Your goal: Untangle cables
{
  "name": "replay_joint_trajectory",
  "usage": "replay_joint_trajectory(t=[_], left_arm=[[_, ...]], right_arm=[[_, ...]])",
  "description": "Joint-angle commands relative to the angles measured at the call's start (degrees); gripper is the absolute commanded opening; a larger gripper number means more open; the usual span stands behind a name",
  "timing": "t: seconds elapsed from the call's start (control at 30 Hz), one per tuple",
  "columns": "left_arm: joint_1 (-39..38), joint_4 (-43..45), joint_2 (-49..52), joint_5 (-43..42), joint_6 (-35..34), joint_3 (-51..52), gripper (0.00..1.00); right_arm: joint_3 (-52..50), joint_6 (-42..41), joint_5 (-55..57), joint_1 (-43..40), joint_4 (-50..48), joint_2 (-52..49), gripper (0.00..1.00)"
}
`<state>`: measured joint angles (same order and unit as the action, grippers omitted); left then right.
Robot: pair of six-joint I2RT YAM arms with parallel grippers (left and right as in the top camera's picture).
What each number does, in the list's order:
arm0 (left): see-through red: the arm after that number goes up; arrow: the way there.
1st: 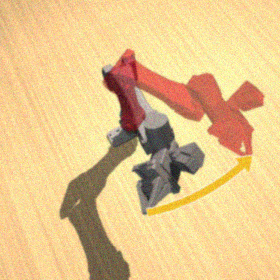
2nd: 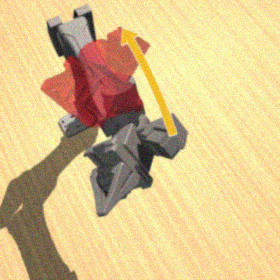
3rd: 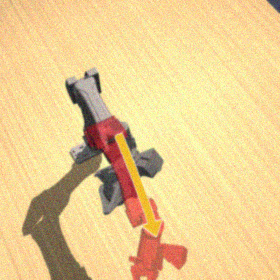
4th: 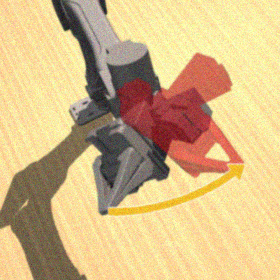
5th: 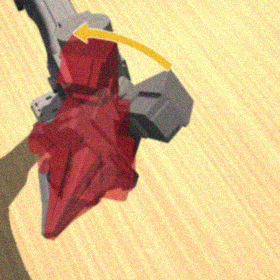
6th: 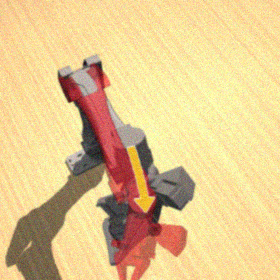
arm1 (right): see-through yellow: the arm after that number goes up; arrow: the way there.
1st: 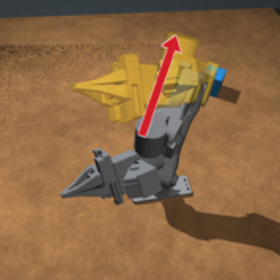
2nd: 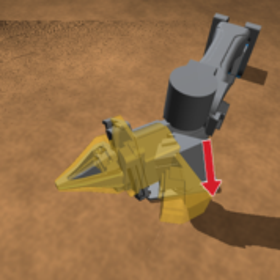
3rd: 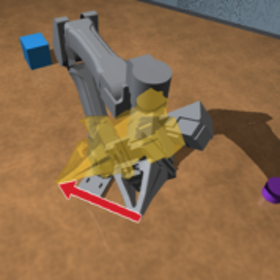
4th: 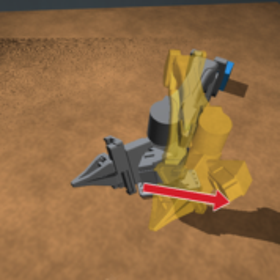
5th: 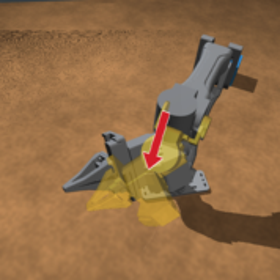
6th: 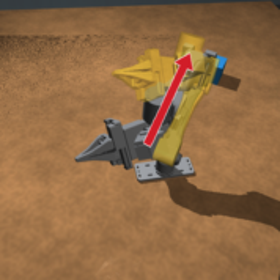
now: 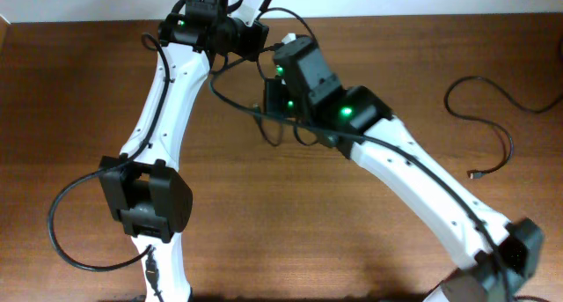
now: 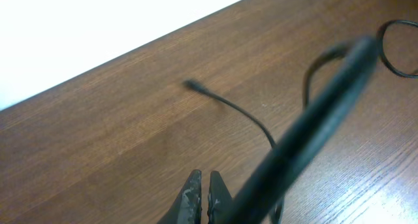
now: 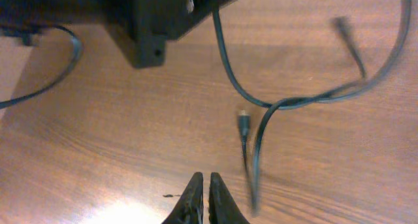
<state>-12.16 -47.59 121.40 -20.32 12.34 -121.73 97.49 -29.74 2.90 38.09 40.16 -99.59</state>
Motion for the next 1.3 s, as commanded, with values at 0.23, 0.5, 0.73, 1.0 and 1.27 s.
replay_joint_trajectory(t=[0.23, 0.5, 0.73, 1.0, 1.27], left_arm=[[0.0, 0.0, 1.4, -0.3, -2.7, -1.2, 0.00], [0.0, 0.0, 1.4, -2.8, -2.6, -1.2, 0.00], [0.0, 0.0, 1.4, -2.6, -2.6, -1.2, 0.00], [0.3, -1.4, 1.4, -2.9, -2.6, -1.2, 0.00], [0.2, -6.9, 1.4, -13.4, -2.4, -1.2, 0.00]], right_arm=[[0.2, 6.8, 9.7, -0.4, 9.2, 1.8, 0.90], [0.1, 14.4, 9.4, -4.1, 6.8, -11.6, 0.70], [0.3, 16.7, 8.1, -4.0, 7.0, -13.5, 0.04], [10.5, 22.0, 5.7, -6.8, 8.2, -0.8, 0.04], [10.5, 23.1, -10.3, -17.2, -3.4, -5.9, 0.04]])
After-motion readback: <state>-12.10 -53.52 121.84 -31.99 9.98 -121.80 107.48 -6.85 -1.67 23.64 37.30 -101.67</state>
